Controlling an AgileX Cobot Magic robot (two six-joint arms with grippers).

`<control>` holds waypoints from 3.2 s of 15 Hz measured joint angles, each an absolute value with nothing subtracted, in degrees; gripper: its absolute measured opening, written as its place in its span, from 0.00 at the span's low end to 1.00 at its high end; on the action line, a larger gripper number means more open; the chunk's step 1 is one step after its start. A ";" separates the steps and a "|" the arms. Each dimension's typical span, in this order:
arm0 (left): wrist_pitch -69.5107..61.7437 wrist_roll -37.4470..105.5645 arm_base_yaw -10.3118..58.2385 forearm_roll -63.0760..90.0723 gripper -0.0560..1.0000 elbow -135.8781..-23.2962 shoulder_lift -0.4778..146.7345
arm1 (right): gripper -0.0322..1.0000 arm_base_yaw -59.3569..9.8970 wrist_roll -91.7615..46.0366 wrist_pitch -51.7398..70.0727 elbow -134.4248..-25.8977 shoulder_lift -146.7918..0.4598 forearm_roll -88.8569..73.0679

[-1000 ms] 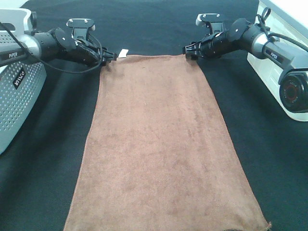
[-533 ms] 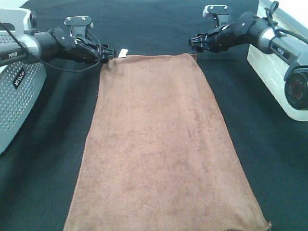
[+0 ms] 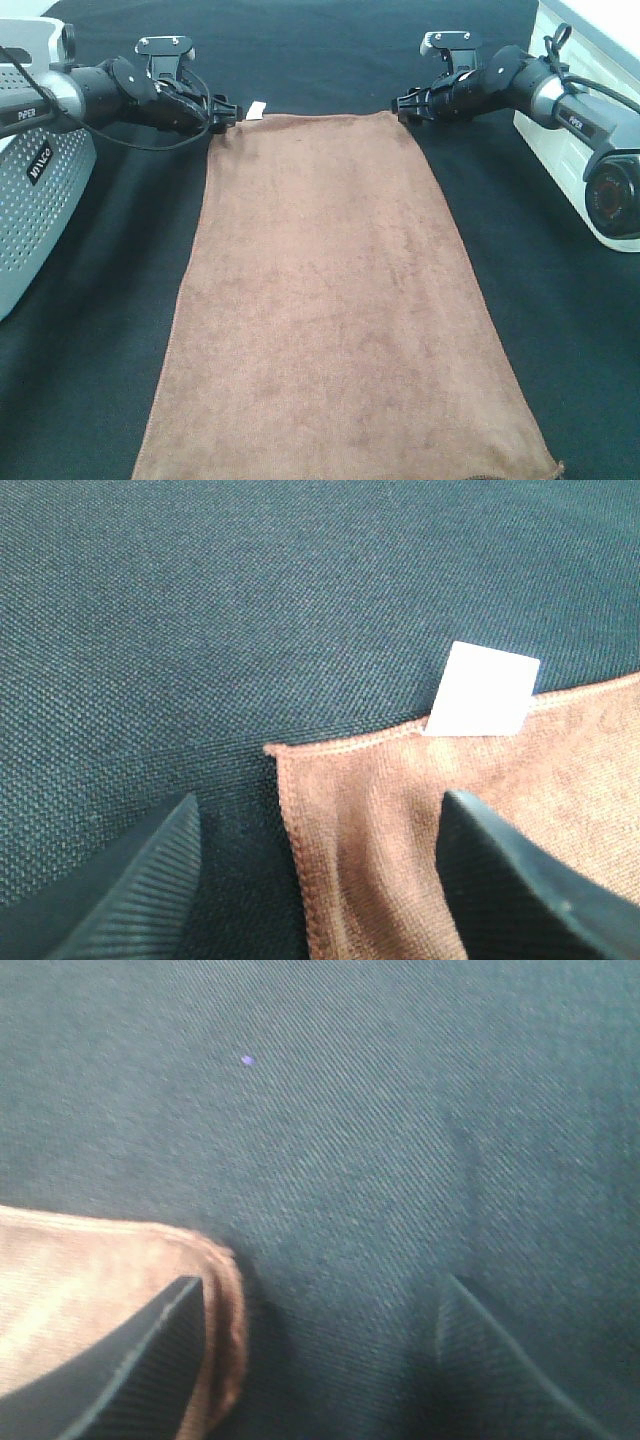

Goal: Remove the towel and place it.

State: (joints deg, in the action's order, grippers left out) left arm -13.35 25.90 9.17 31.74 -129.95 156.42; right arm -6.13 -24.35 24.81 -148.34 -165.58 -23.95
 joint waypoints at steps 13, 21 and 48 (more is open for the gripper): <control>-13.35 25.90 9.17 31.74 0.65 -129.95 156.42 | 0.03 -6.19 -24.92 24.06 -148.34 -166.67 -31.00; -13.35 25.90 9.17 31.74 0.65 -129.95 156.42 | 0.03 -6.19 -35.12 22.40 -148.34 -166.62 -30.88; -13.35 25.90 9.17 31.68 0.65 -129.95 156.42 | 0.18 -6.19 -48.76 22.06 -145.42 -163.92 -30.60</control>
State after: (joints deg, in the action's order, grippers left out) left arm -13.35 25.90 9.17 31.68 -129.95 156.42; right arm -6.19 -48.76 22.06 -145.42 -163.92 -30.60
